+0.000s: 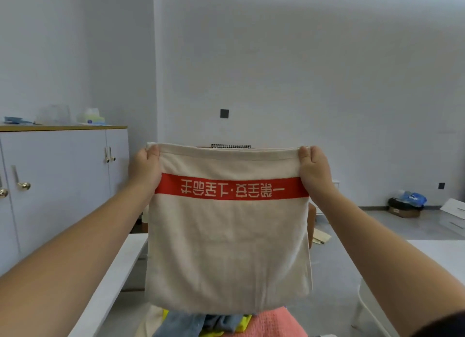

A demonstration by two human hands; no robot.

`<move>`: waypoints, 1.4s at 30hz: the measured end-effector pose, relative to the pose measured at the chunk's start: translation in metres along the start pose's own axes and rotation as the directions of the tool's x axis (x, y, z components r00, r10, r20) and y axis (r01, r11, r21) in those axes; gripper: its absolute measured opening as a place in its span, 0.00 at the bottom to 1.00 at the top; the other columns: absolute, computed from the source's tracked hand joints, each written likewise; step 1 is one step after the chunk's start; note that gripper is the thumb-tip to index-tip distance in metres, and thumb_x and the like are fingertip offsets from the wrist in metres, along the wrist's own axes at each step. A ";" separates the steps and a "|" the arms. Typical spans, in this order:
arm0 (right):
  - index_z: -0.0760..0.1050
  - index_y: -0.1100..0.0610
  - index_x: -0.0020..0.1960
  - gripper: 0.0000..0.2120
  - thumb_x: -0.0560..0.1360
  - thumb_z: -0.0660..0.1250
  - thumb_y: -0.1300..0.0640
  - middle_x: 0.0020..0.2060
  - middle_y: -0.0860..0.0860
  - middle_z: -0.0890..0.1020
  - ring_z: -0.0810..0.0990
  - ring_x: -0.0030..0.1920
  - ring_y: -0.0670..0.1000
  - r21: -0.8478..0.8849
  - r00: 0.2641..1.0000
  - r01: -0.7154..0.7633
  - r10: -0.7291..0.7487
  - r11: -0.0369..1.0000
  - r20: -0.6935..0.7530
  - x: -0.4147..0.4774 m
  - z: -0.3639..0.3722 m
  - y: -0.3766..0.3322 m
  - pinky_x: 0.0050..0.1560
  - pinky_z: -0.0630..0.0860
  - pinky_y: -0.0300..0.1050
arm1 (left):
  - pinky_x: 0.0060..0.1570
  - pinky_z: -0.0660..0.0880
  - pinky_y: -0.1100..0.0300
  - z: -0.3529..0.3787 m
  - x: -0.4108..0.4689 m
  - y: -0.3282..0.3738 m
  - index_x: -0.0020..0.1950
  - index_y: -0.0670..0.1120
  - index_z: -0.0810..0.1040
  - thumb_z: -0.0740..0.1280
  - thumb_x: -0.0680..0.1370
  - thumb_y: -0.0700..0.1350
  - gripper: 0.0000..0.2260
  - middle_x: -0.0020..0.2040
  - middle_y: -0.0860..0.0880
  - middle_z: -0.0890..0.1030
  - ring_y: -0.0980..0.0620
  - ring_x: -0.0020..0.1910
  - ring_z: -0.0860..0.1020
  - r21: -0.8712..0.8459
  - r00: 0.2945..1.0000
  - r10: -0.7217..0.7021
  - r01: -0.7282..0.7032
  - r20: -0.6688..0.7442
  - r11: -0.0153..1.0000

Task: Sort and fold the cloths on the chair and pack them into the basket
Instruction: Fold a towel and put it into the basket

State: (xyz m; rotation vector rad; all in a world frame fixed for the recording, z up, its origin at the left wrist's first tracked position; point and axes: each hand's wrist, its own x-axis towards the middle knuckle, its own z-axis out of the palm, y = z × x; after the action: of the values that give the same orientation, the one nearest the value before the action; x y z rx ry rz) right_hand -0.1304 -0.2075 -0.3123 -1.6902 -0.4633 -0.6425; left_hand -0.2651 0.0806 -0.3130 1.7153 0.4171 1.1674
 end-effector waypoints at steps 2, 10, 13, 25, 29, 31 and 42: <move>0.69 0.59 0.49 0.14 0.82 0.53 0.50 0.37 0.49 0.73 0.72 0.39 0.48 -0.023 1.000 0.006 -0.006 1.000 0.011 0.001 -0.002 0.001 0.41 0.71 0.45 | 0.53 0.73 0.51 -0.001 0.001 0.000 0.51 0.47 0.71 0.51 0.83 0.53 0.13 0.39 0.52 0.73 0.48 0.48 0.74 0.042 1.000 0.022 -0.022 0.007 0.999; 0.73 0.58 0.47 0.12 0.81 0.58 0.50 0.42 0.53 0.78 0.77 0.46 0.55 -0.005 0.991 -0.066 0.066 0.998 0.116 0.000 -0.013 0.006 0.50 0.78 0.57 | 0.50 0.74 0.50 -0.010 0.003 -0.006 0.59 0.44 0.73 0.53 0.83 0.53 0.16 0.48 0.46 0.76 0.45 0.51 0.75 0.078 0.988 -0.051 0.040 0.145 0.996; 0.72 0.54 0.45 0.11 0.81 0.57 0.49 0.43 0.52 0.77 0.78 0.50 0.58 -0.026 0.979 -0.139 0.142 0.990 0.145 0.001 -0.006 0.010 0.55 0.77 0.61 | 0.53 0.74 0.50 -0.008 0.005 -0.009 0.66 0.43 0.71 0.54 0.83 0.52 0.18 0.54 0.44 0.76 0.46 0.52 0.74 0.107 0.964 -0.165 0.145 0.209 0.984; 0.71 0.57 0.50 0.13 0.81 0.56 0.48 0.42 0.51 0.77 0.76 0.46 0.53 -0.042 0.985 -0.070 0.076 0.997 0.153 0.007 0.002 0.003 0.51 0.75 0.54 | 0.50 0.74 0.50 -0.015 0.018 -0.006 0.58 0.47 0.72 0.51 0.83 0.55 0.16 0.47 0.47 0.76 0.46 0.51 0.74 0.138 0.981 -0.075 0.050 0.179 0.989; 0.72 0.56 0.47 0.12 0.81 0.57 0.48 0.43 0.54 0.78 0.77 0.45 0.53 0.095 0.967 -0.163 0.140 0.982 0.214 0.005 -0.001 -0.001 0.52 0.77 0.56 | 0.49 0.74 0.51 -0.020 0.016 -0.004 0.55 0.49 0.71 0.51 0.83 0.55 0.14 0.42 0.50 0.74 0.46 0.49 0.75 0.108 0.984 -0.050 0.032 0.171 0.994; 0.74 0.53 0.46 0.11 0.81 0.58 0.48 0.44 0.54 0.79 0.78 0.45 0.53 0.161 0.947 -0.233 0.186 0.959 0.263 0.005 -0.005 -0.003 0.49 0.78 0.52 | 0.49 0.75 0.51 -0.022 0.017 0.000 0.56 0.48 0.73 0.51 0.82 0.55 0.16 0.44 0.49 0.76 0.46 0.49 0.76 0.107 0.975 -0.067 0.045 0.214 0.993; 0.72 0.56 0.50 0.15 0.81 0.55 0.46 0.51 0.59 0.78 0.79 0.52 0.60 -0.083 0.914 -0.256 0.269 0.963 0.303 0.000 0.005 0.030 0.54 0.78 0.61 | 0.53 0.76 0.48 -0.014 0.016 -0.024 0.59 0.46 0.74 0.54 0.82 0.53 0.15 0.53 0.44 0.78 0.44 0.52 0.76 0.143 0.933 -0.181 0.142 0.311 0.980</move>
State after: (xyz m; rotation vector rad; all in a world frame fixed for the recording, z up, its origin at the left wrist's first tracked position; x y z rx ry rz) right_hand -0.1112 -0.2092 -0.3356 -1.8626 -0.4352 -0.1871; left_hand -0.2638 0.1100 -0.3244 1.8964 0.4214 0.7371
